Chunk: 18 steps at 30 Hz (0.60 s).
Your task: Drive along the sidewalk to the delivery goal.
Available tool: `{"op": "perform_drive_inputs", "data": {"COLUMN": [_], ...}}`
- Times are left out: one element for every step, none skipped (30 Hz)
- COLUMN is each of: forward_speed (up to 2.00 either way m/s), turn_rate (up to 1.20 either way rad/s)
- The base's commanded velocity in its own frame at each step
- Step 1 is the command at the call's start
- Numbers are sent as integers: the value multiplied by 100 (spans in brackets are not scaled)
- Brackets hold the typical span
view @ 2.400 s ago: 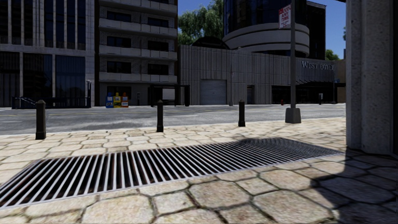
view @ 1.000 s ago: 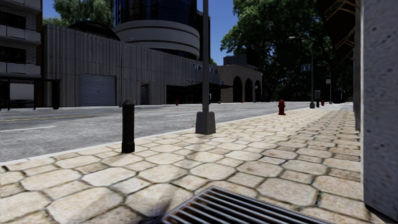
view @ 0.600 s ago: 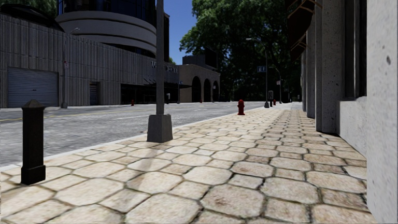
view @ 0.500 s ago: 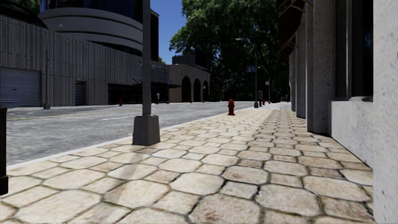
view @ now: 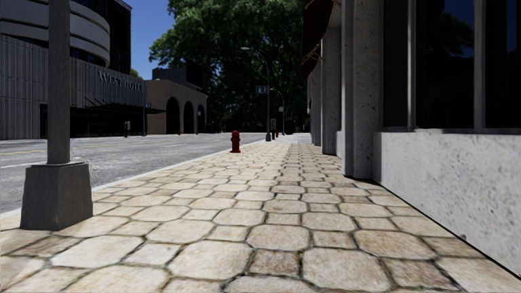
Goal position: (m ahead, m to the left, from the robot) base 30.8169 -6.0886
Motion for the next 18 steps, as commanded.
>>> {"op": "perform_drive_inputs", "data": {"forward_speed": [200, 200, 200, 200, 200, 200, 200, 200, 200, 200, 200, 200, 200, 200, 200, 200, 200, 200], "turn_rate": [-56, 0, 0, 0, 0, 0, 0, 0, 0, 0, 0, 0, 0, 0, 0, 0, 0, 0]}}
